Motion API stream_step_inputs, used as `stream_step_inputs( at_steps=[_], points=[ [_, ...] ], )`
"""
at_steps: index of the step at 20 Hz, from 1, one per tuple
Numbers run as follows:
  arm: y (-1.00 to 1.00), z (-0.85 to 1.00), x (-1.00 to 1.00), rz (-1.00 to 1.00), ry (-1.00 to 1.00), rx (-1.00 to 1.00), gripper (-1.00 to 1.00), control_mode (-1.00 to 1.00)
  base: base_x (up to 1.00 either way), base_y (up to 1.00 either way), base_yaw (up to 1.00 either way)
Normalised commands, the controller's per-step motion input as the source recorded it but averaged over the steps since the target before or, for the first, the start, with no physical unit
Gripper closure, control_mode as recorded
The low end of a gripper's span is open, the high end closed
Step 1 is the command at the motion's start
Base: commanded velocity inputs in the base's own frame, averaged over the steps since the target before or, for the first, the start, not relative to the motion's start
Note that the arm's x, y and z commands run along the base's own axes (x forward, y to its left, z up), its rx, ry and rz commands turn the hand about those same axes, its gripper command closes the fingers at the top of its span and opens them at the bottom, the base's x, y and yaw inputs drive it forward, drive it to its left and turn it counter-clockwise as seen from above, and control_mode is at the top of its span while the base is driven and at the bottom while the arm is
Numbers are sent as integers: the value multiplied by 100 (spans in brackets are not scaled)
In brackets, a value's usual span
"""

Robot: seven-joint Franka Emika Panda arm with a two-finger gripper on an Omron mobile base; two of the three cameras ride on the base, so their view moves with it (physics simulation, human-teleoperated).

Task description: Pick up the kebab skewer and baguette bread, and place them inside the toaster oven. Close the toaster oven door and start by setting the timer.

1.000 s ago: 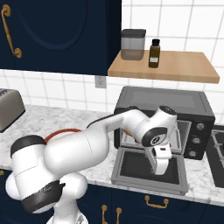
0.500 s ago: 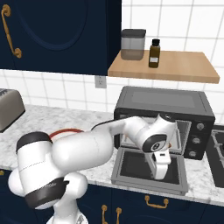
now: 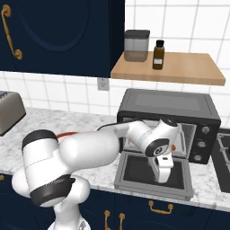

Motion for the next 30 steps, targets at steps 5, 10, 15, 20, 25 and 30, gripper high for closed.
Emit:
stream_step_inputs(
  at_steps=[5,10,15,20,25,30],
  points=[
    [0,-6,33,0,0,0,-100,-100,0,0,0],
    [0,0,46,0,0,0,-100,-100,0,0,0],
    [0,0,35,0,0,0,-100,-100,0,0,0],
    [0,0,25,0,-1,0,-100,-100,0,0,0],
    [0,0,3,0,-3,0,-100,-100,0,0,0],
    [0,0,-22,0,-6,0,-100,-100,0,0,0]
  ],
)
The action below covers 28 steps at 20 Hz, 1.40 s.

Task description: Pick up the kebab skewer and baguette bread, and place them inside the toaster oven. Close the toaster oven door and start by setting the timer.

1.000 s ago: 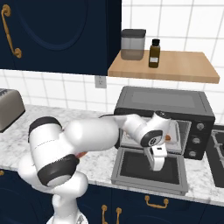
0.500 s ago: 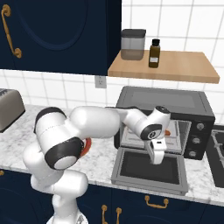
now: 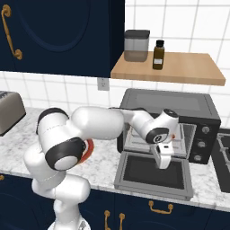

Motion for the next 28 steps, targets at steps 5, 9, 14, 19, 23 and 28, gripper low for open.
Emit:
stream_step_inputs(
  at_steps=[5,9,14,19,23,28],
  points=[
    [0,0,-76,0,-11,0,-100,-100,0,0,0],
    [0,15,-100,22,-6,0,-100,-100,0,0,0],
    [0,4,-100,58,0,-8,-100,-100,0,0,0],
    [0,-16,-67,72,0,-15,-100,-100,0,0,0],
    [0,-61,-18,65,0,-11,-100,-100,0,0,0],
    [37,-55,1,42,-3,2,-100,-100,0,0,0]
  ],
)
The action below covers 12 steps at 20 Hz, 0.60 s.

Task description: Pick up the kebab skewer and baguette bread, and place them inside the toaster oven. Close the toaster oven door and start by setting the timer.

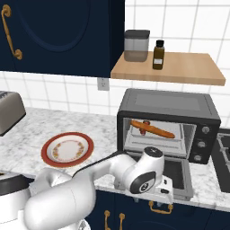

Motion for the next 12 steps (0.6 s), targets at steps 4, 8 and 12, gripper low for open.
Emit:
stream_step_inputs(
  at_steps=[4,8,12],
  points=[
    [3,-45,3,24,-9,2,-100,-100,0,0,0],
    [0,-28,1,2,-4,0,-100,-100,0,0,0],
    [0,-14,42,-1,-1,0,-100,-100,0,0,0]
  ],
)
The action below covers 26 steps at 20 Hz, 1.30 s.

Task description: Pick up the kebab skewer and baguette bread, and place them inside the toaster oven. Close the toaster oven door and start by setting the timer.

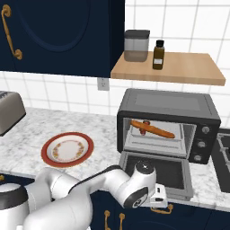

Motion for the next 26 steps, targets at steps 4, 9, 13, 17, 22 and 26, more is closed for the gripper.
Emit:
stream_step_inputs(
  at_steps=[4,9,13,17,22,26],
  points=[
    [0,-1,64,-5,-2,5,-100,-100,0,0,0],
    [0,0,39,-5,-6,6,-100,-100,0,0,0],
    [7,16,42,-8,-23,4,-100,-100,0,0,0],
    [15,29,84,-7,-27,0,-100,-100,0,0,0],
    [23,63,98,-7,-30,0,-100,-100,0,0,0],
    [28,77,100,-6,-28,0,-100,-100,0,0,0]
  ],
)
